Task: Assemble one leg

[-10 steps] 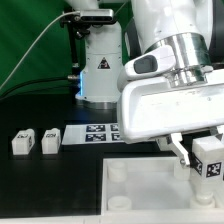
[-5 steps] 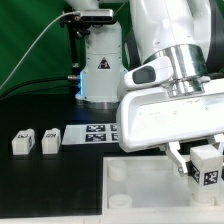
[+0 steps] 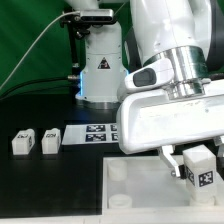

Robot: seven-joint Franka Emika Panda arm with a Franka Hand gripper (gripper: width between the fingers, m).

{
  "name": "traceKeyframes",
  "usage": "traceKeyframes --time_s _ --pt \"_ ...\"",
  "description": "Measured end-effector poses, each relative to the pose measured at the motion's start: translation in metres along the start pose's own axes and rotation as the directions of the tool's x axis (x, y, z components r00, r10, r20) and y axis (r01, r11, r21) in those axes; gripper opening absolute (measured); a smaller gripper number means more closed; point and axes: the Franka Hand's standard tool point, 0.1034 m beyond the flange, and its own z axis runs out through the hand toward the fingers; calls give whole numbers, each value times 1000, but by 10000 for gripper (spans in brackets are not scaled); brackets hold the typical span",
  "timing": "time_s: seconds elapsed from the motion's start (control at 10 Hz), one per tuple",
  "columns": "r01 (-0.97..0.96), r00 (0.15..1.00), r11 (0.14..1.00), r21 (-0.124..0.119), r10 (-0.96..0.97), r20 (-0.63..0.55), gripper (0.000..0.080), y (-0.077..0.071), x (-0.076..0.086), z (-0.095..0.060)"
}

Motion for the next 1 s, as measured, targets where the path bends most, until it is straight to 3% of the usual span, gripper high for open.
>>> traceKeyframes --time_s 0.1,0.3,0.9,1.0 --pt "0 1000 1000 0 0 1 602 0 0 0" --pt "0 1000 1000 0 0 2 640 0 -1 1" --pt "3 1000 1000 1 -3 16 649 2 -1 1" --pt "7 999 1000 1 -7 39 649 7 8 -9"
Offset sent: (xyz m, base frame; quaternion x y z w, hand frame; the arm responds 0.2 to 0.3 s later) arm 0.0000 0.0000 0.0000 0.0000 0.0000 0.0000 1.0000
